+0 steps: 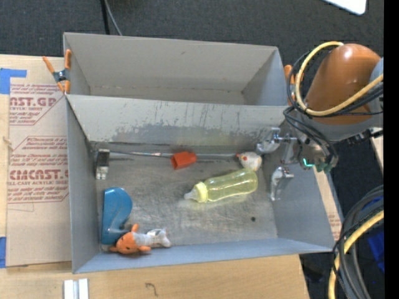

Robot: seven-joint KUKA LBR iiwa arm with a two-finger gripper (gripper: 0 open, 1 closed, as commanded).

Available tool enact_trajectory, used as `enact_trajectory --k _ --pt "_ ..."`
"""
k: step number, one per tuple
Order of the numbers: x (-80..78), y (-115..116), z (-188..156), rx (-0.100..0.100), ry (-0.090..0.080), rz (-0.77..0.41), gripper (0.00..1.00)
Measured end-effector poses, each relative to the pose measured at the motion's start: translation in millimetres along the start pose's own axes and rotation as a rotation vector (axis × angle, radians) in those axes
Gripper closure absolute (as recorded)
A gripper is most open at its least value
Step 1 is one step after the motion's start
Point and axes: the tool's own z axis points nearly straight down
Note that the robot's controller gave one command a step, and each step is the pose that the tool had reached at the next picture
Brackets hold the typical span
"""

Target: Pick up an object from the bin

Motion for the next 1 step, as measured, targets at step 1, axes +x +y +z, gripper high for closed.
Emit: enact_trajectory --k 1 --pt "-1.6 0.4 -4.6 0.001 -0.008 -0.001 0.00"
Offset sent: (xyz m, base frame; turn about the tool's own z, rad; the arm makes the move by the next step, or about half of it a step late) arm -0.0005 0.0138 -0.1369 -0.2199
